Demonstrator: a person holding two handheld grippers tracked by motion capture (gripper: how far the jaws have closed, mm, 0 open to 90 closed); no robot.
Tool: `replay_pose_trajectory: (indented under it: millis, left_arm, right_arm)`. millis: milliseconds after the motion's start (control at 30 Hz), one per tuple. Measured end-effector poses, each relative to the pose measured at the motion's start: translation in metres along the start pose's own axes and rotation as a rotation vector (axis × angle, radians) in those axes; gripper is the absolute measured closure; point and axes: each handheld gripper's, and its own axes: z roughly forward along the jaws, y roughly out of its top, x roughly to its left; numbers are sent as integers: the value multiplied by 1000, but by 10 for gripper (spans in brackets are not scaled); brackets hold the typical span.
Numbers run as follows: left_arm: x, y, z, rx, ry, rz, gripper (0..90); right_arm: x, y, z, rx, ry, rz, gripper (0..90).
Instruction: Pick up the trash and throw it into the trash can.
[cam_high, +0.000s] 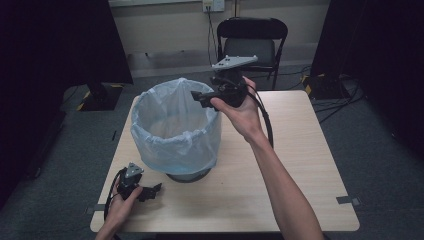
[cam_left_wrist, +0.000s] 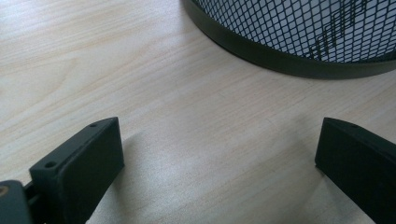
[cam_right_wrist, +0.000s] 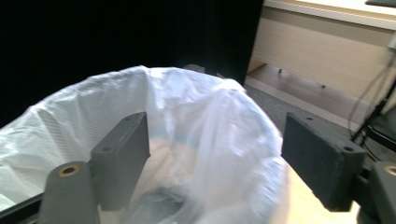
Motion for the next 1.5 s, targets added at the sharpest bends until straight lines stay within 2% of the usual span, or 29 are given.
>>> replay_pose_trajectory:
  millis: [400, 533, 700, 900, 1200, 1500]
  left_arm:
    - [0, 0, 0, -1, 1, -1, 5]
    - [0, 0, 0, -1, 2, -2, 5]
    - [0, 0, 0, -1, 3, -3, 6]
    - [0, 0, 0, 0, 3, -3, 6]
    - [0, 0, 0, 0, 3, -4, 5]
    - [-2, -1, 0, -2, 11, -16, 6]
  right_arm:
    - [-30, -29, -32, 7, -88, 50, 202]
    - [-38, -40, -38, 24, -116, 69, 191]
    - [-42, -57, -44, 39, -131, 71, 197]
    - [-47, -80, -55, 58, -186, 105, 200]
    - [-58, -113, -82, 65, -247, 151, 183]
    - [-66, -153, -95, 86, -283, 207, 179]
